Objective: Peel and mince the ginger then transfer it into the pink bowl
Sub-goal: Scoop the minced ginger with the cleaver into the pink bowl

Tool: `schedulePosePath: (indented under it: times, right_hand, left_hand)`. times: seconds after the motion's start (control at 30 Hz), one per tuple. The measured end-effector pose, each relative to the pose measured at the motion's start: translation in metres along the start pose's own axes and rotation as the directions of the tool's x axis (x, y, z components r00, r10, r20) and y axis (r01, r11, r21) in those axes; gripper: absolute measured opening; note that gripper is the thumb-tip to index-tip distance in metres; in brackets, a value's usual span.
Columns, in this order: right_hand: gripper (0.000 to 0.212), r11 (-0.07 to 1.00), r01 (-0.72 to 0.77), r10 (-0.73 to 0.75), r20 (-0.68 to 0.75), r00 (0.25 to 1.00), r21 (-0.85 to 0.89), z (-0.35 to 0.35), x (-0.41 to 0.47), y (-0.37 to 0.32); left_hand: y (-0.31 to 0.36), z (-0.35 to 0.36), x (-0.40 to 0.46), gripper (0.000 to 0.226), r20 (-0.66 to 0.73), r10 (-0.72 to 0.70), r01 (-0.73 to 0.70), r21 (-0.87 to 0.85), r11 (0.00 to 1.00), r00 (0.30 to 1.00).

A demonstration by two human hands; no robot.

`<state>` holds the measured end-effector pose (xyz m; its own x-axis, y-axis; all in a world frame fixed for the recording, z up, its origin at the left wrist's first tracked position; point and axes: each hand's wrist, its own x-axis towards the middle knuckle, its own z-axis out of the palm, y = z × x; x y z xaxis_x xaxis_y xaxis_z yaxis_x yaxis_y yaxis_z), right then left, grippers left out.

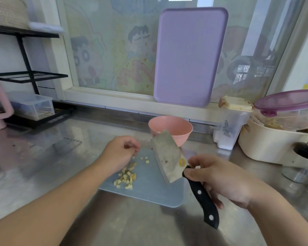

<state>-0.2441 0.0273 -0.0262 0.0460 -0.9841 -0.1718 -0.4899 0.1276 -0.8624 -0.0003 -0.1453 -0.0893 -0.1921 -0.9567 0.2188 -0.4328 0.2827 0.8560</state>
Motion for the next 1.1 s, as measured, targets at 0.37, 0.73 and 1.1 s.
schedulePosePath:
  times: [0.37,0.73,1.1]
  right_hand:
    - [0.024,0.973,-0.108,0.117,0.031,0.993,-0.202,0.016,0.005,0.002]
    - [0.029,0.957,-0.238,0.261,0.132,0.956,-0.168,0.044,0.021,0.013]
    - [0.015,0.973,-0.188,0.202,0.101,0.974,-0.131,0.087,0.03,-0.003]
  left_hand:
    - [-0.027,-0.014,-0.028,0.032,-0.153,-0.027,0.051,0.153,0.987,0.988]
    - [-0.022,-0.039,-0.035,0.027,-0.19,-0.133,0.111,-0.124,0.986,0.973]
    - [0.007,0.007,-0.049,0.043,0.081,-0.077,0.042,0.372,0.927,0.994]
